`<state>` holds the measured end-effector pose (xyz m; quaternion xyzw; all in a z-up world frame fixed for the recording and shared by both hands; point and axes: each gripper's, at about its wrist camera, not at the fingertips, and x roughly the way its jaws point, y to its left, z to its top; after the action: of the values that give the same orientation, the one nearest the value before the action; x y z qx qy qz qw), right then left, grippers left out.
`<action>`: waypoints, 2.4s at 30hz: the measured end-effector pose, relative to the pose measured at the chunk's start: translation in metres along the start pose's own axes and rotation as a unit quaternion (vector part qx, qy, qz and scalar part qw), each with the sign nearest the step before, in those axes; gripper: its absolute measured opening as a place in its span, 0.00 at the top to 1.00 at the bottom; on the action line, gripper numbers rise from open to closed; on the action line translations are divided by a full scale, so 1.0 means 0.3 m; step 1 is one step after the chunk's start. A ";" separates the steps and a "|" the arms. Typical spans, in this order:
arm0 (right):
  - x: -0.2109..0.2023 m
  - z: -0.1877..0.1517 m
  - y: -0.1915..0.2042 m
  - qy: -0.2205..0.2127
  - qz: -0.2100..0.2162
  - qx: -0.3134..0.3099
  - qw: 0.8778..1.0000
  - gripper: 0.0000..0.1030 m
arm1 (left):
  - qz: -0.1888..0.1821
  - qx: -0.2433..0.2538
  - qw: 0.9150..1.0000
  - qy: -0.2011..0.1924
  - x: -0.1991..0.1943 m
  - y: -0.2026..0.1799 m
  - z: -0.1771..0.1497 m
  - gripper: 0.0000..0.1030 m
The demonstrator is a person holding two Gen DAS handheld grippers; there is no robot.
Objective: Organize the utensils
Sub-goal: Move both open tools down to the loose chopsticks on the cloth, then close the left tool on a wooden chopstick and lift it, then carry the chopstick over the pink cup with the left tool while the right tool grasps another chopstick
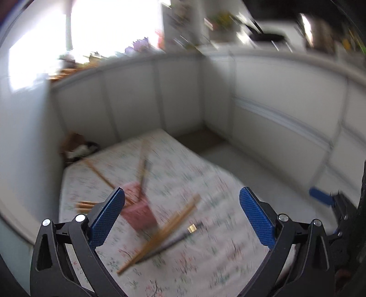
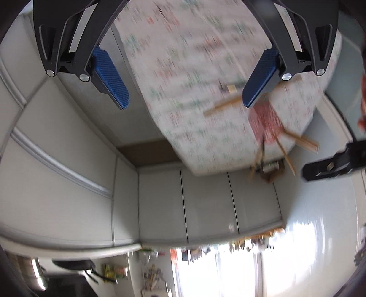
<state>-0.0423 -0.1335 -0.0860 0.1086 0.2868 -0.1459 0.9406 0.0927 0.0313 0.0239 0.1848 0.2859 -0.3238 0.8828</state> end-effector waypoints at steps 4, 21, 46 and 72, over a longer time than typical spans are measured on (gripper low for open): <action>0.034 -0.118 -0.071 0.046 0.006 0.023 0.999 0.06 | -0.047 0.064 0.992 0.093 0.203 -0.076 -0.015 0.07; 0.227 -0.200 -0.159 0.123 0.077 0.087 0.986 0.06 | -0.020 0.062 0.934 0.352 1.042 -0.045 -0.016 0.39; 0.338 -0.144 -0.094 0.231 0.076 0.130 0.961 0.06 | -0.091 -0.086 0.967 0.221 0.729 0.167 -0.186 0.93; 0.784 -0.004 0.299 0.390 -0.032 0.060 0.918 0.92 | -0.017 -0.150 0.977 -0.153 -0.409 0.230 -0.155 0.93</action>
<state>0.1738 -0.0992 -0.2106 0.2038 0.6249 -0.1385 0.7408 0.0447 0.1619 0.0746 -0.0061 0.1953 -0.3165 0.9282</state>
